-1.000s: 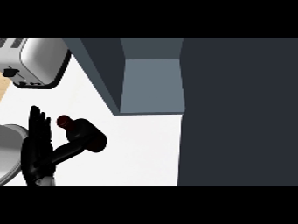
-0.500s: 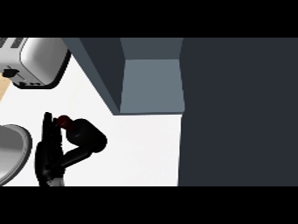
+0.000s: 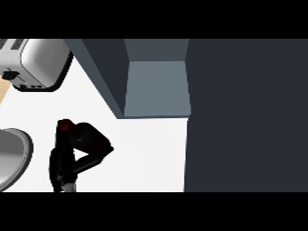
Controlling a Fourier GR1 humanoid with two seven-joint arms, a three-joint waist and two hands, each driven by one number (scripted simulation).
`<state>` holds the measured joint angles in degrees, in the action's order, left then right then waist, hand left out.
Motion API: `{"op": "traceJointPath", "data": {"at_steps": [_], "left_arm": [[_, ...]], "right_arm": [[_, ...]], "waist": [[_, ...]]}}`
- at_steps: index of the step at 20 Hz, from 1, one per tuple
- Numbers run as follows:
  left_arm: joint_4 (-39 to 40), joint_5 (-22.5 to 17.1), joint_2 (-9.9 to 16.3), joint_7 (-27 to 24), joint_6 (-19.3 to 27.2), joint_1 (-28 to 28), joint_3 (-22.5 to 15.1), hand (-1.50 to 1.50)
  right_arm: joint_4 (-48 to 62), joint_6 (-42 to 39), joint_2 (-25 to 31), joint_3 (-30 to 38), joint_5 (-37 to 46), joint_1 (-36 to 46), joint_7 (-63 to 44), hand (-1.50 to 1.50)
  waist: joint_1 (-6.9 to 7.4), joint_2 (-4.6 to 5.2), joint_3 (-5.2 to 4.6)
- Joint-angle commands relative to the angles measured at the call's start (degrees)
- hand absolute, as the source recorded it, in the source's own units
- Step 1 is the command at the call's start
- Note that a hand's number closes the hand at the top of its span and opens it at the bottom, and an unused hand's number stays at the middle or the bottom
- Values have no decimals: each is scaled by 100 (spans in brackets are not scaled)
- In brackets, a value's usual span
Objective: Pick up the wine, place it into the cabinet and close the cabinet
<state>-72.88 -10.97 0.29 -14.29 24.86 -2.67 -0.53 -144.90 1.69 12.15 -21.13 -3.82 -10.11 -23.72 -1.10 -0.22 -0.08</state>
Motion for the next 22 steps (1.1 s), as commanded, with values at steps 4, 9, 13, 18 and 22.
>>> {"op": "traceJointPath", "data": {"at_steps": [4, 9, 13, 18, 22], "left_arm": [[549, -901, -28, -649, -3, 302, 47, -150], [979, -1679, -29, -1400, -149, 295, -72, -150], [1442, -2189, -29, -1942, -682, 403, 272, -150], [1655, -2432, -29, -1888, -633, 796, 2, -150], [1747, -2352, -29, -1927, -605, 911, -79, -150]], "right_arm": [[-1208, 53, 13, -342, -3, -554, -205, -150], [-1527, 151, 114, -338, -38, -401, -587, -150], [-1276, 164, 124, -163, -103, -335, -478, -150], [-1323, 171, 113, -158, -201, -455, -439, -150], [-1312, 281, 100, 107, -296, 212, -965, -150]], "waist": [[3, 0, 4], [-31, -9, -4], [7, 8, -1], [-2, 5, 4], [50, 12, 2]]}}
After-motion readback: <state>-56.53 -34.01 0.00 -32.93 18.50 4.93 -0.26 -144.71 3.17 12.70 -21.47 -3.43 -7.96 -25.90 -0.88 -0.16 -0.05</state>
